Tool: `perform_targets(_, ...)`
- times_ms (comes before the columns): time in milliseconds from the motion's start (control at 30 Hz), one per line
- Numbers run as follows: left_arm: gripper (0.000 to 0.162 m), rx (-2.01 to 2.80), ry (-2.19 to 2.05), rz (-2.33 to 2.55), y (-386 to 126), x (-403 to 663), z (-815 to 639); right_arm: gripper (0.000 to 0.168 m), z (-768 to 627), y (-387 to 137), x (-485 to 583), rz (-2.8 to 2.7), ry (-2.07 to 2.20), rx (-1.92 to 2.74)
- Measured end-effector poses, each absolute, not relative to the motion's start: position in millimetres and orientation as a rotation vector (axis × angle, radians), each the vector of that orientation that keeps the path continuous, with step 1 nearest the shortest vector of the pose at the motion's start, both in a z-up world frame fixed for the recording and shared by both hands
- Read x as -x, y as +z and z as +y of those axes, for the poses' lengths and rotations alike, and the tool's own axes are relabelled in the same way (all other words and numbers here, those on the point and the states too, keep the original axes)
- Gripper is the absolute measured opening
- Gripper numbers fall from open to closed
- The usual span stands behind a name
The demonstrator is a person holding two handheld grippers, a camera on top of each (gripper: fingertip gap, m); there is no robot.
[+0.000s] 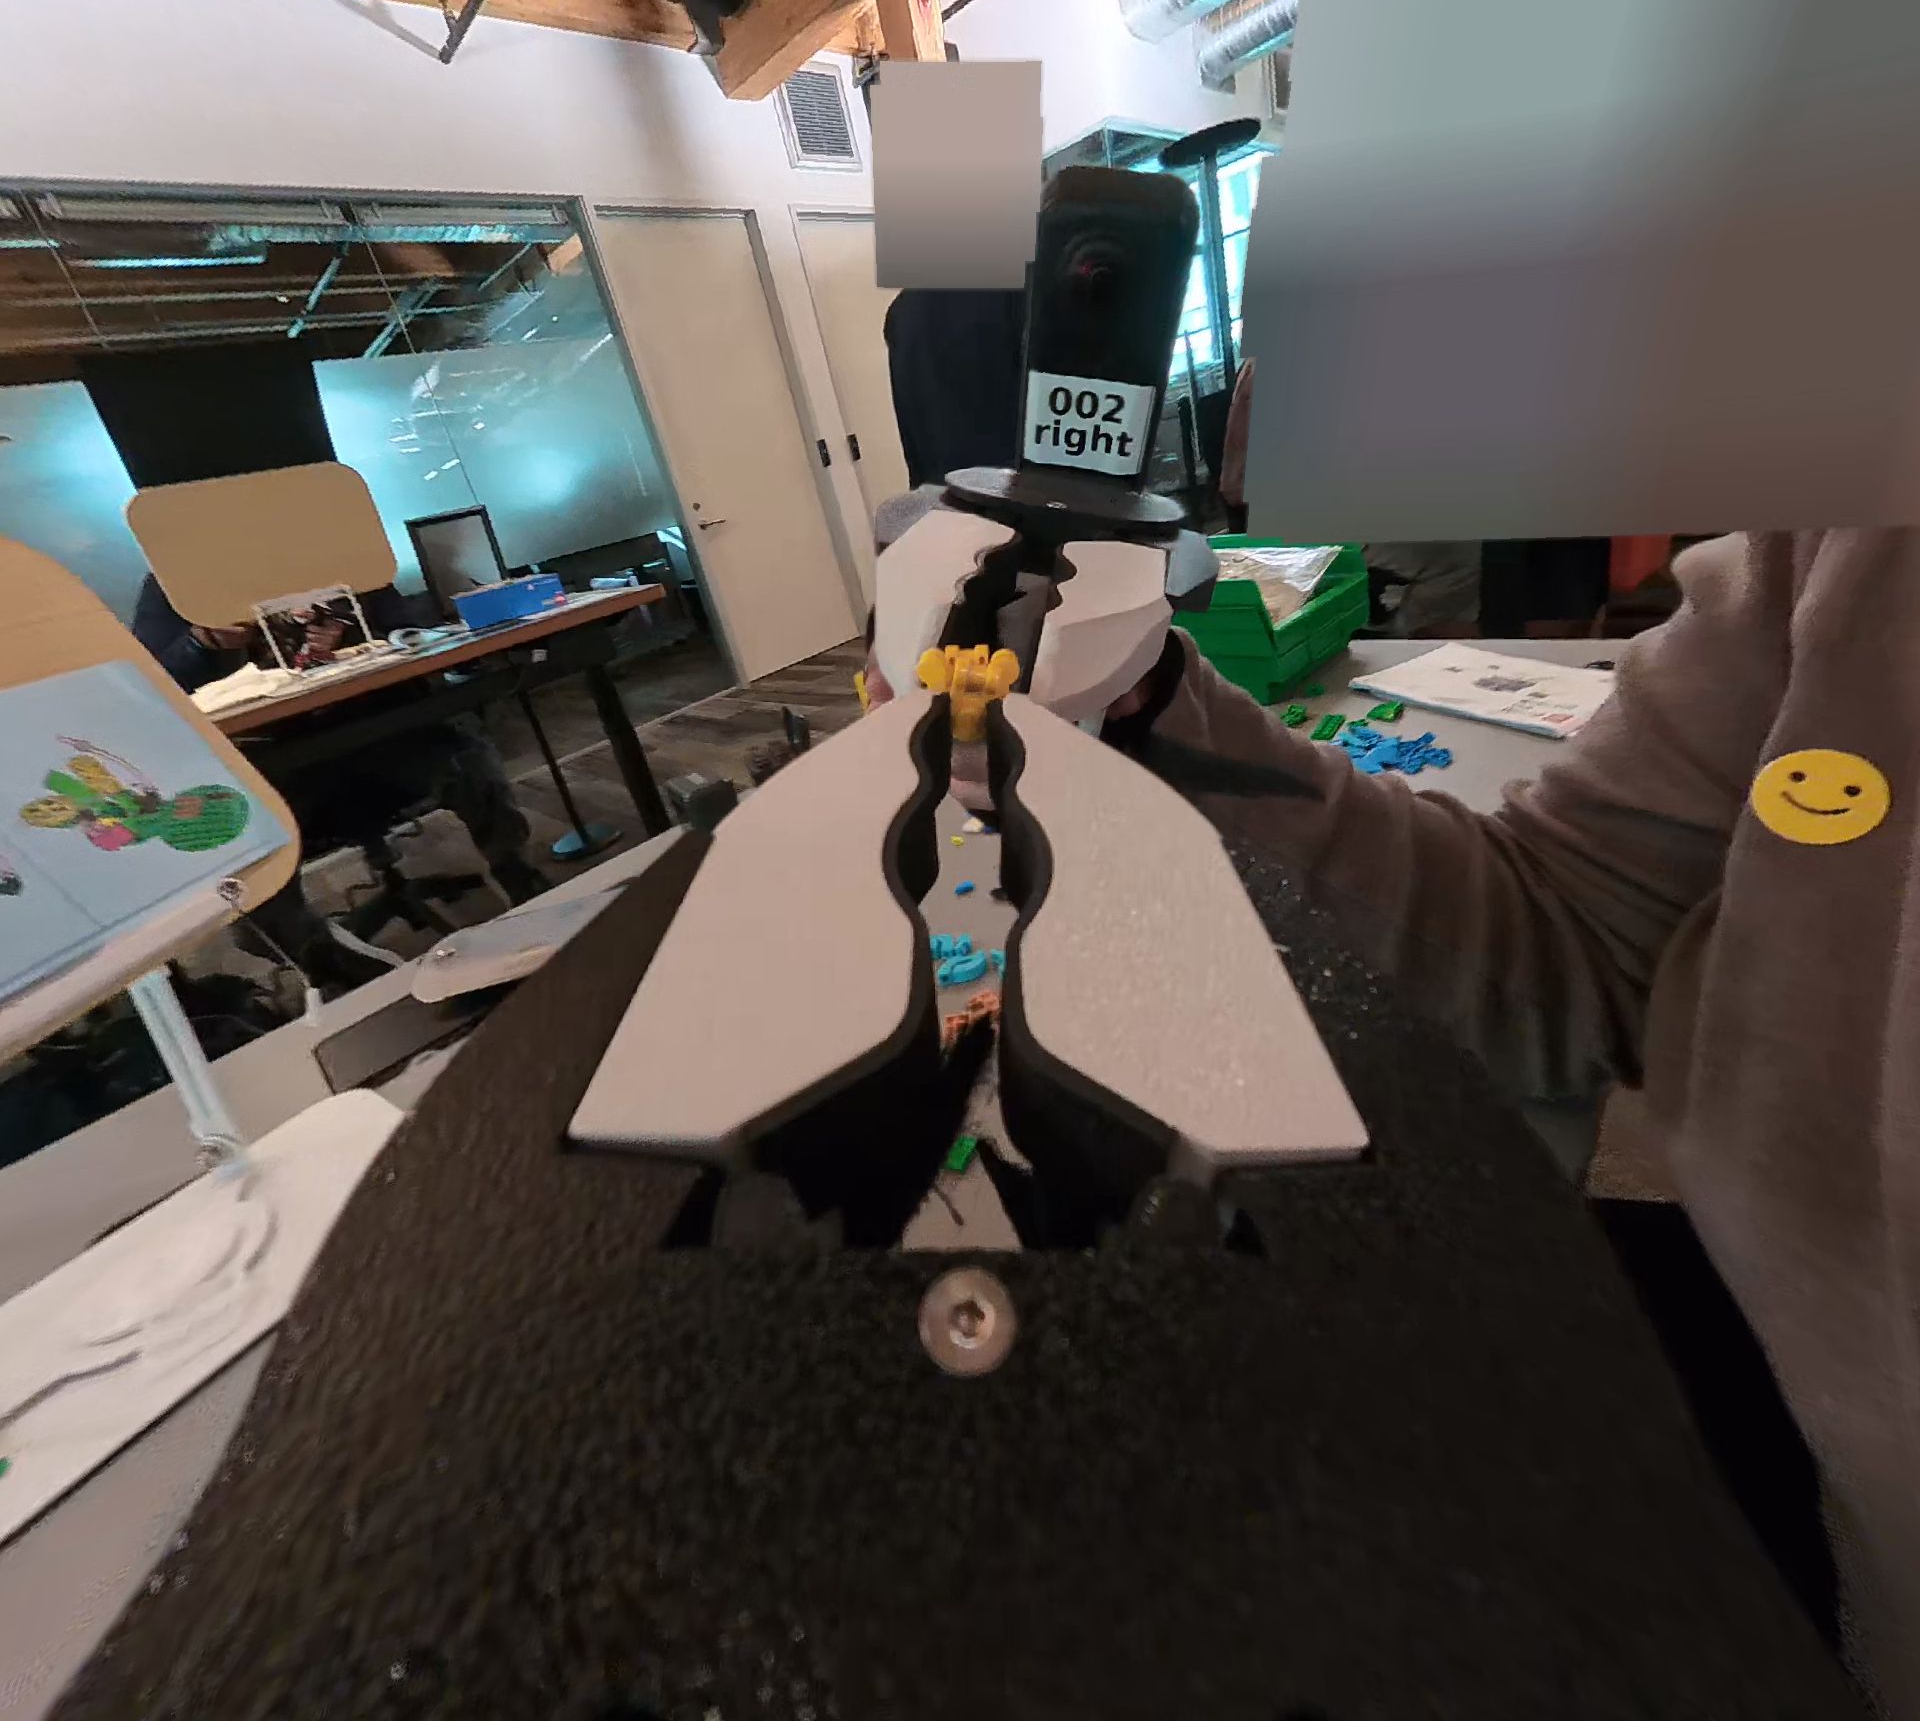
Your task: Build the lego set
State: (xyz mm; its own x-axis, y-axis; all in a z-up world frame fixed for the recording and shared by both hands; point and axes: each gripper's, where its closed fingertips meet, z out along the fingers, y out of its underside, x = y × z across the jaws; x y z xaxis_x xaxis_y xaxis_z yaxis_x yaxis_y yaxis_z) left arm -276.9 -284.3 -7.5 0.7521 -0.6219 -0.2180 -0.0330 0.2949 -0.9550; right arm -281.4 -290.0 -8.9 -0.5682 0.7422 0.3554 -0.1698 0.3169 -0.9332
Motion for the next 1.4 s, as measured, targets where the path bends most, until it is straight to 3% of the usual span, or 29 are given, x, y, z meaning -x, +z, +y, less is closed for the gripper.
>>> perform_targets(333,0.007,1.194,-0.453,0.604,-5,278,-282,0.014,-287,-7,283,-1.722,1.366,0.516)
perform_targets(433,0.038,1.091,-0.235,0.685,0,277,-290,0.014,-283,-4,285,-1.707,1.503,0.607)
perform_targets(500,0.048,1.094,0.057,0.76,-6,282,-286,0.014,-280,-4,284,-1.713,1.65,0.697)
perform_targets(567,0.046,1.11,0.316,0.796,-11,289,-280,0.014,-279,-5,280,-1.73,1.771,0.714)
perform_targets(833,0.045,1.058,0.599,0.959,-28,275,-271,0.014,-294,-20,265,-1.909,1.951,0.703)
perform_targets(1400,0.02,0.889,0.698,1.077,-34,252,-278,0.014,-304,-38,258,-2.071,2.039,0.718)
